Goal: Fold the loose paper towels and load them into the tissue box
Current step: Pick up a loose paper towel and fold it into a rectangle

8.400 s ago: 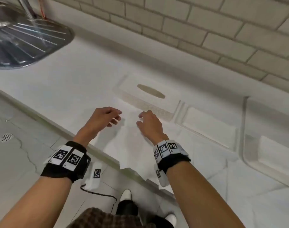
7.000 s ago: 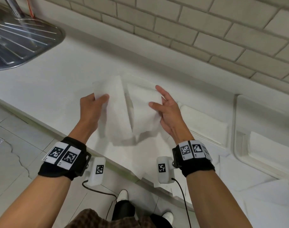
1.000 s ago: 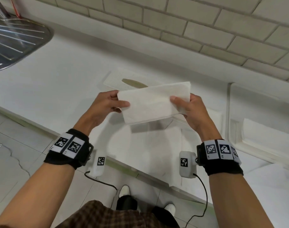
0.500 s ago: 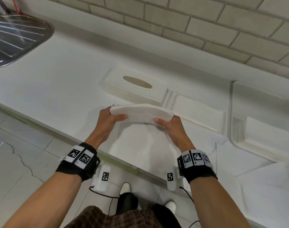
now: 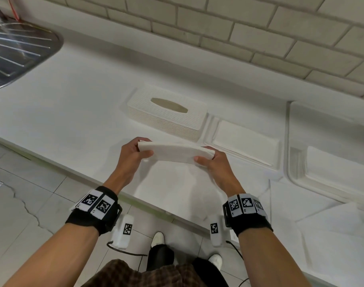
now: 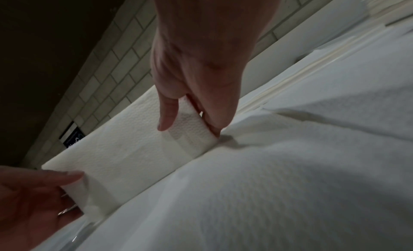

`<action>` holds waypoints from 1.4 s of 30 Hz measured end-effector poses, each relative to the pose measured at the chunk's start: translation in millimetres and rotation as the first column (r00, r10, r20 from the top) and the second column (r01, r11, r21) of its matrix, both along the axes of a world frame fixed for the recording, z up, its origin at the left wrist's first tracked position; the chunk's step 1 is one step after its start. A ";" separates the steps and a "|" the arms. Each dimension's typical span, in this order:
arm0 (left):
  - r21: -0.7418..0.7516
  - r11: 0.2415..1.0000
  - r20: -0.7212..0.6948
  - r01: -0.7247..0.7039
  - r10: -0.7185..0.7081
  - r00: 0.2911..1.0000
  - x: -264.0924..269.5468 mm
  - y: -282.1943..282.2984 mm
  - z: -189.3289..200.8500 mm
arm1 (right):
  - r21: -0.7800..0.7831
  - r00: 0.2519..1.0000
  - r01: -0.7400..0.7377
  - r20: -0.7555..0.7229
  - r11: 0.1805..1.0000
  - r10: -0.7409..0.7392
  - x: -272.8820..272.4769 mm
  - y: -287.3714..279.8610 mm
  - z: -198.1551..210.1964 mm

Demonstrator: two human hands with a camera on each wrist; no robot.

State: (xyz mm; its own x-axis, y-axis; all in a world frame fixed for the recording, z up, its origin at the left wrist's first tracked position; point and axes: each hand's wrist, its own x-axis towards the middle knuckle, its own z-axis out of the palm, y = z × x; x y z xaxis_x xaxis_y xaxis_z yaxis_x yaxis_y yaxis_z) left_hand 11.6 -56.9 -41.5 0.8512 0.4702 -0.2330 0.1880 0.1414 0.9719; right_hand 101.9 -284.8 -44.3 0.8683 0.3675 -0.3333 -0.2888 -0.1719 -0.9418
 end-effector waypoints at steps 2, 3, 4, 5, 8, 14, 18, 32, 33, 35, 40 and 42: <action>-0.003 1.000 0.000 -0.002 0.002 1.000 -0.3 -0.2 -1.8 | 0.007 1.000 0.005 -0.002 1.000 -0.005 -0.5 -0.8 -0.9; -0.006 1.000 0.004 0.000 0.000 1.000 -0.5 -0.1 -2.4 | 0.014 1.000 0.006 0.000 1.000 -0.006 -0.7 -0.3 -0.7; -0.008 1.000 0.009 0.006 -0.006 1.000 -0.8 0.1 -2.8 | 0.021 1.000 0.001 0.007 1.000 -0.001 -0.7 0.3 -0.1; -0.006 1.000 0.010 0.013 -0.013 1.000 -0.9 0.5 -3.5 | 0.025 1.000 -0.008 0.015 1.000 0.007 -0.8 1.0 0.7; 0.023 1.000 -0.022 0.001 0.000 1.000 -1.0 1.8 -7.4 | -0.016 0.999 -0.029 0.021 0.999 0.030 -1.4 2.2 1.3; 0.069 0.997 0.034 -0.021 0.019 0.999 14.5 -13.7 21.7 | -0.049 0.997 0.059 0.050 0.997 -0.056 3.4 -15.4 17.0; 0.111 0.993 0.086 0.035 -0.044 0.995 59.4 -52.0 61.6 | 0.001 0.969 0.214 0.123 0.977 -0.212 25.2 -62.8 49.8; 0.419 0.873 -0.337 0.248 -0.104 0.936 209.5 -180.3 23.6 | -0.435 0.833 0.550 0.226 0.713 -0.505 110.6 -156.9 22.1; 0.419 0.874 -0.339 0.247 -0.102 0.935 210.4 -179.4 18.8 | -0.454 0.838 0.542 0.233 0.707 -0.493 112.7 -154.9 17.7; 0.414 0.880 -0.336 0.234 -0.091 0.937 212.4 -178.6 10.9 | -0.478 0.851 0.523 0.242 0.706 -0.466 116.3 -151.3 11.3; 0.484 0.840 -0.336 0.247 -0.083 0.938 215.6 -179.2 -2.3 | -0.542 0.878 0.473 0.228 0.695 -0.420 120.8 -149.4 -3.7; 0.527 0.805 -0.343 0.270 -0.089 0.935 216.3 -178.0 -7.8 | -0.569 0.889 0.456 0.255 0.684 -0.381 121.2 -148.9 -10.4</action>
